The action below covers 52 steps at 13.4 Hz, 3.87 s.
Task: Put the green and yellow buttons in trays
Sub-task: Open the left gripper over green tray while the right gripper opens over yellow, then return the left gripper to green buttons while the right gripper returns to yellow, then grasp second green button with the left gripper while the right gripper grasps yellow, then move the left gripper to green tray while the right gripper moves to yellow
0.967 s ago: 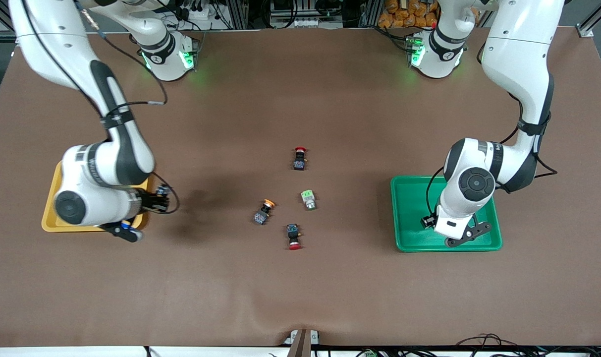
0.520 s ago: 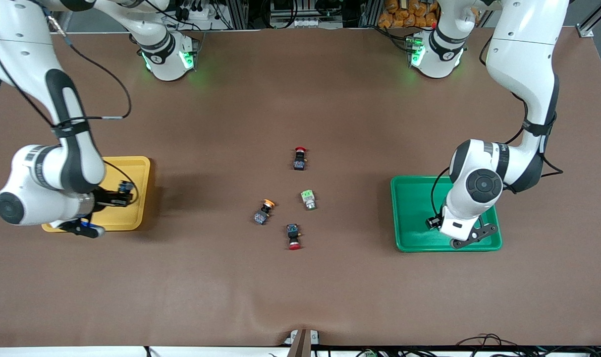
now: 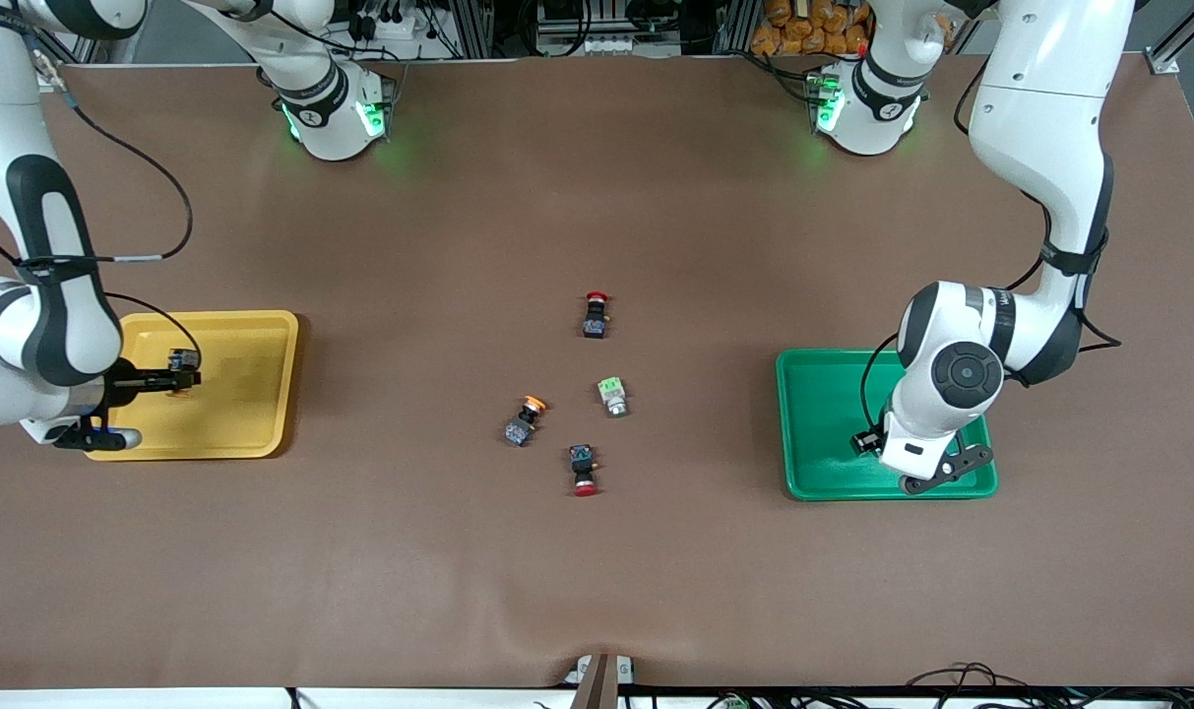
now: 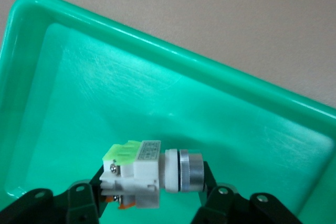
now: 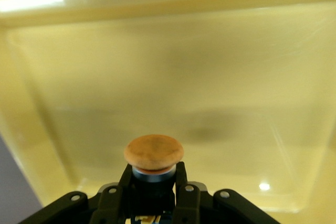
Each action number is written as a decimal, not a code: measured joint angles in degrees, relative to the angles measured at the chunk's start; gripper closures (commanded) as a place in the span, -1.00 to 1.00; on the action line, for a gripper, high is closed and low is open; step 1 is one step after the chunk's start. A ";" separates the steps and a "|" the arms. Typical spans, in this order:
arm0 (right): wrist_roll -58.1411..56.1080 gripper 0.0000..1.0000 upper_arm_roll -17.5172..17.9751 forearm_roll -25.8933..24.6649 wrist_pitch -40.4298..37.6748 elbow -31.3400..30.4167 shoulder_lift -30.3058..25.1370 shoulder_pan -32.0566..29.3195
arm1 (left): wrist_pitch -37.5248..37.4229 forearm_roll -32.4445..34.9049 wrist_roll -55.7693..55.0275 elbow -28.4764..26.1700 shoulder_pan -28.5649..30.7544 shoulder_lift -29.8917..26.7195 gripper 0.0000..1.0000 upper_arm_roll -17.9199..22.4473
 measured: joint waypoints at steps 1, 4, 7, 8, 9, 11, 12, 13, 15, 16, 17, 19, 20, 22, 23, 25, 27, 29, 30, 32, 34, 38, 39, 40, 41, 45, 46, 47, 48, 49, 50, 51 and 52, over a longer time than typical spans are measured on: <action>-1.90 -0.79 0.01 0.00 0.18 0.80 1.03 -0.87 | 0.14 0.00 0.04 -0.57 0.19 0.02 1.00 0.00; -3.81 -0.87 0.06 0.03 0.31 3.09 3.24 -2.22 | 0.90 0.00 0.80 -1.71 1.98 0.04 -0.39 -0.03; -3.82 -0.87 0.72 0.23 0.30 3.47 3.49 -2.15 | 1.77 0.00 1.59 -1.83 3.82 -0.01 -1.00 -0.12; -3.68 -0.87 0.83 0.75 0.20 3.47 3.50 -2.12 | 2.01 0.00 1.62 -1.65 4.07 -0.28 -1.00 -0.22; -2.98 -0.86 0.94 1.36 -0.15 3.48 3.50 -2.08 | 2.00 0.00 1.62 -1.46 4.08 -0.96 -1.00 -0.53; 1.34 -0.86 1.33 1.85 -2.47 3.84 3.50 -1.47 | 0.82 0.00 1.61 -1.33 4.04 -3.38 -1.00 -2.60; 4.64 -0.86 1.61 1.86 -4.40 4.27 3.49 -0.59 | -0.27 0.00 1.48 -1.29 3.98 -4.78 -1.00 -4.02; 8.01 -0.86 1.76 1.87 -6.12 4.80 3.47 0.70 | -1.13 0.00 1.25 -1.27 3.91 -5.93 -1.00 -5.47; 14.56 -0.87 1.92 1.88 -8.72 5.74 3.27 4.06 | -1.73 0.00 -1.78 -1.07 3.81 -7.15 -1.00 -9.73; 17.20 -0.87 2.03 1.91 -9.44 5.95 3.19 5.68 | -1.81 0.00 -3.93 -0.65 3.42 -7.16 -1.00 -12.06; 19.62 -0.87 2.19 2.18 -9.84 6.01 3.17 7.08 | -1.82 0.00 -6.20 -0.06 2.52 -7.05 -1.00 -14.11; 24.55 -0.87 2.45 5.09 -10.42 5.99 3.17 9.89 | -1.82 -0.01 -14.27 2.68 -2.31 -5.78 -1.00 -16.61; 26.90 -0.87 2.53 7.59 -10.58 5.92 3.18 11.57 | -1.82 0.00 -18.36 4.97 -6.12 -4.36 -1.00 -16.76; 31.58 -0.88 2.63 11.47 -10.53 5.67 3.19 15.20 | -1.84 0.00 -24.22 9.92 -13.19 -0.20 -1.00 -16.72; 34.12 -0.90 2.65 12.19 -10.28 5.65 3.19 16.94 | -1.83 0.00 -26.73 12.49 -16.49 2.36 -1.00 -16.38; 38.97 -0.93 2.68 12.74 -8.75 5.65 3.19 19.96 | -1.82 0.00 -29.39 17.23 -21.85 7.09 -1.00 -14.99; 43.36 -0.93 2.68 13.31 -7.48 5.70 3.18 22.24 | -1.84 0.00 -29.59 19.32 -23.27 9.86 -1.00 -14.36; 47.63 -0.95 2.70 14.57 -5.93 6.16 3.08 24.44 | -1.84 0.45 -29.48 19.59 -23.04 11.37 -1.00 -14.04; 50.14 -0.96 2.70 14.91 -5.01 6.46 2.86 25.62 | -1.84 0.67 -29.48 19.60 -23.09 11.95 -1.00 -14.03; 56.35 -1.00 2.69 15.11 -3.99 7.79 2.24 28.37 | -1.84 0.80 -29.61 19.68 -23.30 12.93 -1.00 -13.69; 63.33 -1.00 2.66 15.10 -3.67 10.56 1.91 31.53 | -1.49 0.80 -30.80 19.76 -23.37 13.84 -0.99 -12.93; 70.84 -1.00 2.62 15.11 6.73 12.76 2.21 36.98 | 1.04 0.81 -33.07 19.89 -23.58 15.57 0.52 -12.75; 72.95 -1.00 2.62 15.10 10.06 12.74 2.76 38.08 | 1.65 0.81 -33.61 19.90 -23.66 15.93 1.00 -12.74; 75.40 -1.00 2.62 15.10 12.51 12.72 3.46 39.18 | 1.89 0.82 -33.61 19.91 -23.70 16.13 1.00 -12.73; 77.42 -1.00 2.61 15.10 13.73 12.70 4.31 40.32 | 1.99 0.83 -33.61 19.95 -23.71 16.22 1.00 -12.72; 80.36 -1.00 2.49 15.09 17.06 12.66 8.13 44.61 | 2.14 2.38 -33.42 21.53 -23.00 15.82 1.00 -12.28; 80.43 -0.99 2.42 15.09 17.55 12.65 8.83 44.90 | 1.37 2.87 -32.55 22.11 -21.79 14.92 1.00 -12.16; 80.43 -0.66 2.41 15.09 18.19 12.65 9.39 45.05 | -0.80 2.98 -30.55 22.58 -19.99 13.42 1.00 -12.17; 80.43 -0.30 2.41 15.08 19.27 12.64 9.92 45.26 | -3.60 2.99 -28.29 22.75 -18.17 11.48 1.00 -12.20; 80.43 -0.07 2.41 15.08 20.18 12.62 10.44 45.57 | -6.62 2.99 -26.12 22.75 -16.52 9.35 1.00 -12.19; 80.46 0.01 2.41 15.08 20.70 12.61 10.94 45.90 | -9.60 2.99 -23.16 22.40 -14.74 7.07 1.00 -12.22; 80.52 0.11 2.41 15.08 21.08 12.61 11.40 46.15 | -11.41 2.99 -19.03 21.18 -12.56 4.61 1.00 -12.45; 80.59 0.13 2.39 15.08 21.33 12.61 11.75 46.34 | -12.31 2.98 -14.14 19.00 -9.45 1.90 1.00 -13.30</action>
